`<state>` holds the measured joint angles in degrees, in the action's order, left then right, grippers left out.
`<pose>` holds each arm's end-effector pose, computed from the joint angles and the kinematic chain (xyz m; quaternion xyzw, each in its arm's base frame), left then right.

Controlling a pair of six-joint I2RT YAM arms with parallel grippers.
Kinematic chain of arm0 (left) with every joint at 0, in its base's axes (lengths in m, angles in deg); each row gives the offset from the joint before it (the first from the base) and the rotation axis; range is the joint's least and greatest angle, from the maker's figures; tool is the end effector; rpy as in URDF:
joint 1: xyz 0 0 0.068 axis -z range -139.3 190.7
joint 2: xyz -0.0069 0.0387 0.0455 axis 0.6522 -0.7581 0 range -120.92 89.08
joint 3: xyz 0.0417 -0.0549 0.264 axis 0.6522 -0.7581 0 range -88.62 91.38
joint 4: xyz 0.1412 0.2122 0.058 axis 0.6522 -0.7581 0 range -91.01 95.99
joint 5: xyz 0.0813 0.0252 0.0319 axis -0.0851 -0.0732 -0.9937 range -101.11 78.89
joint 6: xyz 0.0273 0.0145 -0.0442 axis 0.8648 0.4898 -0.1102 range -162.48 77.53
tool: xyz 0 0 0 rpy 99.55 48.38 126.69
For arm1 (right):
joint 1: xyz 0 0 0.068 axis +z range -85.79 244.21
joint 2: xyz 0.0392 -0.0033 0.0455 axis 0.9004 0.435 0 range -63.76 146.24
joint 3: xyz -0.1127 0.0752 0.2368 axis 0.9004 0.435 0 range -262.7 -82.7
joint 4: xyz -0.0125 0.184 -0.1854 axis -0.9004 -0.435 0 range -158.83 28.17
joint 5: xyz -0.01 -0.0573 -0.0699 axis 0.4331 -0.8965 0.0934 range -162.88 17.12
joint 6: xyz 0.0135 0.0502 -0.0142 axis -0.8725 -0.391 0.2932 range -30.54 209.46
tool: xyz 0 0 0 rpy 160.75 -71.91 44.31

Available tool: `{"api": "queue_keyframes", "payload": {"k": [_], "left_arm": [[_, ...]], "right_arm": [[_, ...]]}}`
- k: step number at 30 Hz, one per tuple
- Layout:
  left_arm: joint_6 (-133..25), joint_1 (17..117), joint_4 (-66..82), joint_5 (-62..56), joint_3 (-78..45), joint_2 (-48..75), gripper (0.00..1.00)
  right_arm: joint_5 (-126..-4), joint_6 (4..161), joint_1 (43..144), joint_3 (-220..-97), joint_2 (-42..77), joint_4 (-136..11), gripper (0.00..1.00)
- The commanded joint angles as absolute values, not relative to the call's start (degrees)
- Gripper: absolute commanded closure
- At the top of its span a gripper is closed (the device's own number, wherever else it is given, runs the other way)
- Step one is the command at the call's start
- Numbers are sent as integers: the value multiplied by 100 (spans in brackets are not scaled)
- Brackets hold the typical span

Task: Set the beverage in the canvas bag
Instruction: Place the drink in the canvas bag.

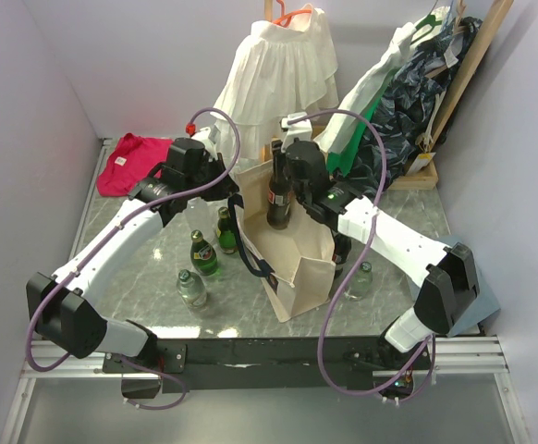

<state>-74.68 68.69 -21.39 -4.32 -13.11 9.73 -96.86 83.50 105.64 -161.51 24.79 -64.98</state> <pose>0.2745 -0.1507 0.3597 -0.0030 0.8702 -0.2903 0.3980 0.2861 0.2332 0.3713 -0.1097 0.7681 0.0961 0.6235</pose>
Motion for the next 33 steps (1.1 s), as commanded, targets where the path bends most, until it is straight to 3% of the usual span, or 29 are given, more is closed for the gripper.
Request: {"api": "queue_keyframes", "payload": {"k": [1, 33], "left_arm": [[-7368, 6936, -2416, -328, -1180, 954, 99], [-7315, 6936, -2416, -214, -987, 646, 99]], "right_arm": [[-10003, 8339, 10561, -16409, 2122, -4768, 100], [-9898, 7979, 10640, -15847, 2131, -5225, 100]]}}
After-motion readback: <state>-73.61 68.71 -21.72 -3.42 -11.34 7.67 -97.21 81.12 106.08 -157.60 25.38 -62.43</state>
